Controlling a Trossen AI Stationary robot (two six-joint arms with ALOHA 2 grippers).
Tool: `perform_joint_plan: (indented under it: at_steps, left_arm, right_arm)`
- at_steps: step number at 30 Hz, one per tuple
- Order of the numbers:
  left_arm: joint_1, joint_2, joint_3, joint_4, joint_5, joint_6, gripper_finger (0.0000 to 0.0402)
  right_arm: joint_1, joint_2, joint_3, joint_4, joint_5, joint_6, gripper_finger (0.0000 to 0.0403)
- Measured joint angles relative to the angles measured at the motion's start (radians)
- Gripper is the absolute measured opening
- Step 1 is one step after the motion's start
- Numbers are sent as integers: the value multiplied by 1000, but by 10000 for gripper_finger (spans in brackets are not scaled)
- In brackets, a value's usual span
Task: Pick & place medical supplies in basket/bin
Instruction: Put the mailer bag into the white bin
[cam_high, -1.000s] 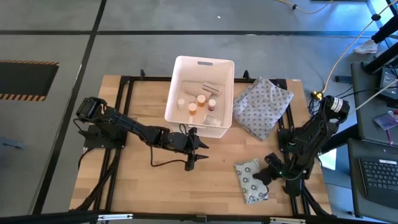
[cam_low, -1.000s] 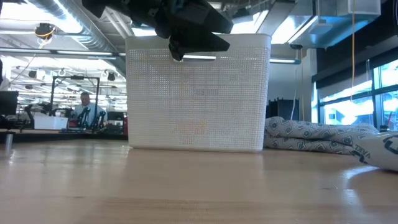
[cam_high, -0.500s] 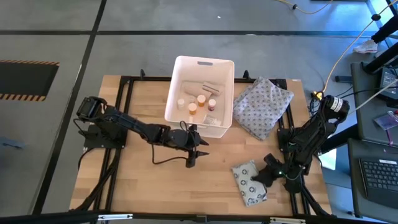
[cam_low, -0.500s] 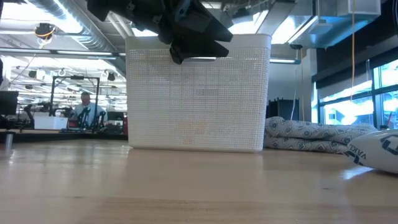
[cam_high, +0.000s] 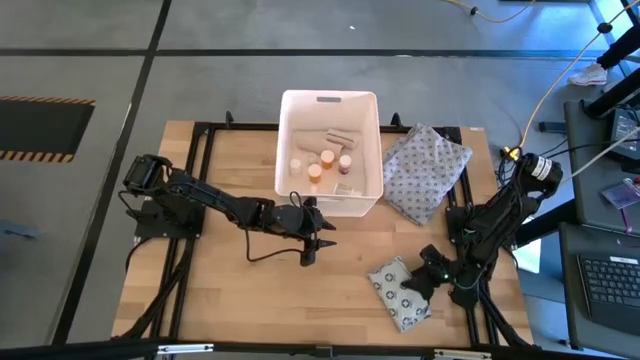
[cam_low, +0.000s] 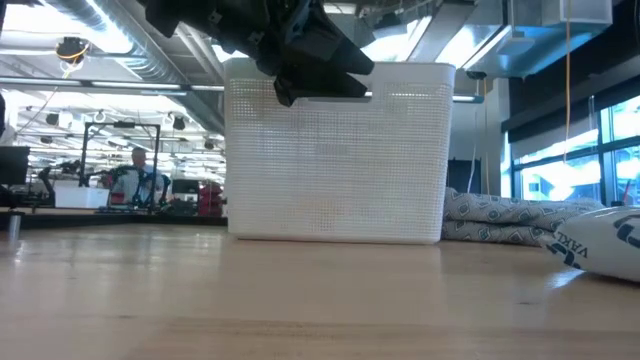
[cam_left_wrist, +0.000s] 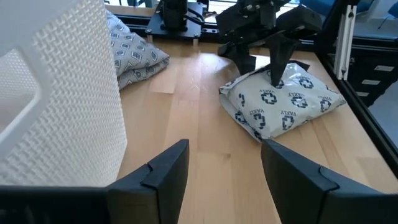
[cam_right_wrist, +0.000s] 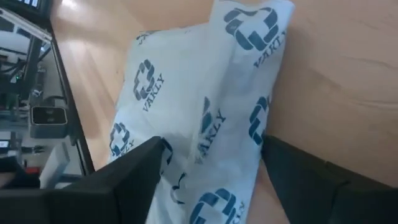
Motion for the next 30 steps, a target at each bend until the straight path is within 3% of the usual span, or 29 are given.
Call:
perform_joint_plan:
  at_steps: [12, 19, 30]
  left_arm:
    - [2, -14, 0, -12, 17, 57, 194]
    - [2, -116, 14, -6, 147, 86, 194]
    - [1, -290, 14, -61, 152, 131, 194]
  right_arm:
    - [0, 1, 2, 44, -40, -54, 137]
    - [1, 1, 0, 73, -13, -121, 127]
    - [1, 3, -1, 116, 62, -216, 125]
